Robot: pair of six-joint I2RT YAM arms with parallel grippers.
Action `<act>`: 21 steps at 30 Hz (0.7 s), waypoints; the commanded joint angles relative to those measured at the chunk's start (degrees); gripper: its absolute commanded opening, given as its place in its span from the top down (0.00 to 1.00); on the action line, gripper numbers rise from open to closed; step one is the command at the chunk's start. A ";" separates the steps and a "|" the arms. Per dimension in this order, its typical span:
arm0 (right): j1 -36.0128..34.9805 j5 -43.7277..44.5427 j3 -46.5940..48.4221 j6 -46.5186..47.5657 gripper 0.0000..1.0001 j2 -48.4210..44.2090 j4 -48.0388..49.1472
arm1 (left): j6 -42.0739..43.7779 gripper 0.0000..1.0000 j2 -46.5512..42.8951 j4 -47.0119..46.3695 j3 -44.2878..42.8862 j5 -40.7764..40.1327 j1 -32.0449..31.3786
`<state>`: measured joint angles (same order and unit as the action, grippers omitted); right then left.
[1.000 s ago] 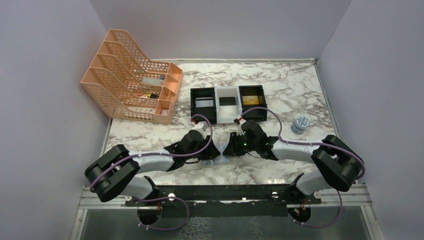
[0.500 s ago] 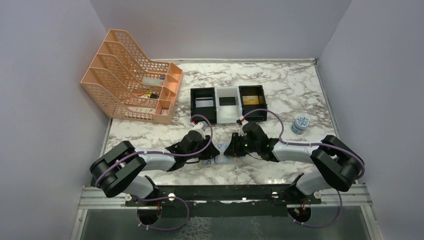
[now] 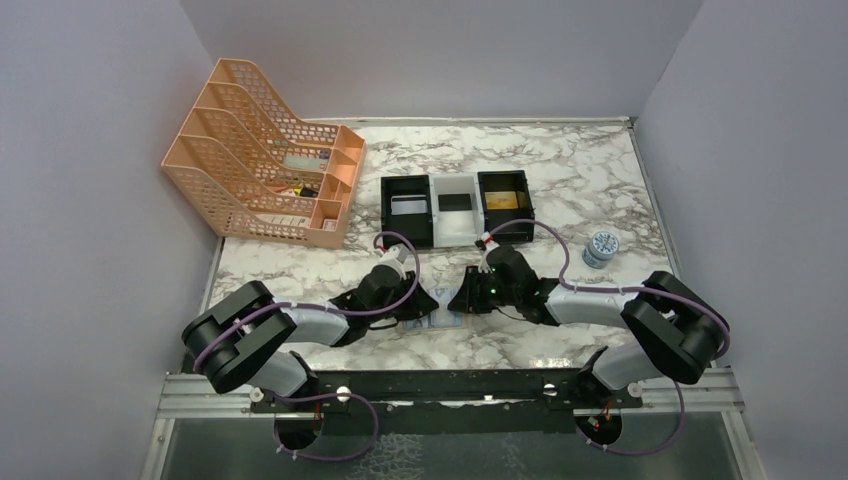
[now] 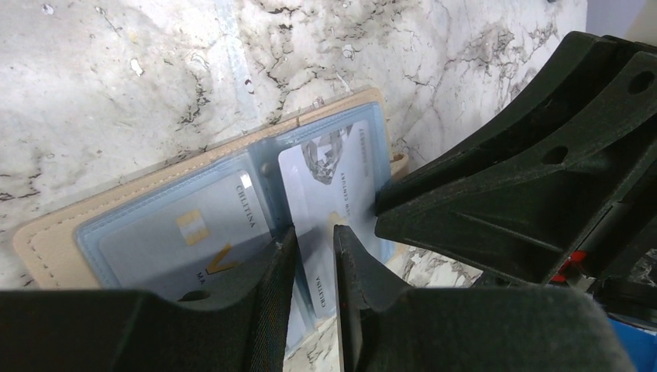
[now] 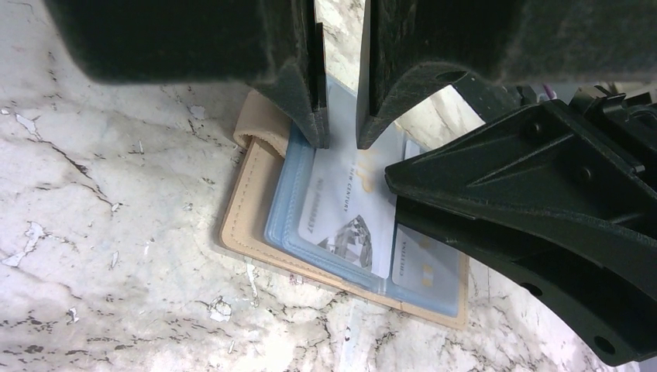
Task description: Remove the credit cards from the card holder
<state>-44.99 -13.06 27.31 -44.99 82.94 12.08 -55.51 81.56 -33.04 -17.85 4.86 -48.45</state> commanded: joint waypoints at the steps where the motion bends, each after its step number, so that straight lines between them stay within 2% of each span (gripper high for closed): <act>1: -0.09 3.56 -1.37 -0.21 0.80 0.47 -0.72 | -2.73 0.73 -0.96 -6.12 1.14 4.48 -0.77; 12: -0.10 3.30 -1.82 -1.19 0.80 0.87 0.32 | -5.58 0.80 -2.96 -11.54 4.00 5.68 -0.81; 21: -0.09 3.83 -1.78 -1.53 0.80 0.14 -0.14 | -6.58 0.83 -4.06 -12.30 5.40 4.43 -0.78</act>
<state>-44.99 -12.62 26.70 -46.37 82.94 13.15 -61.12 78.74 -41.89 -13.23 7.88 -48.86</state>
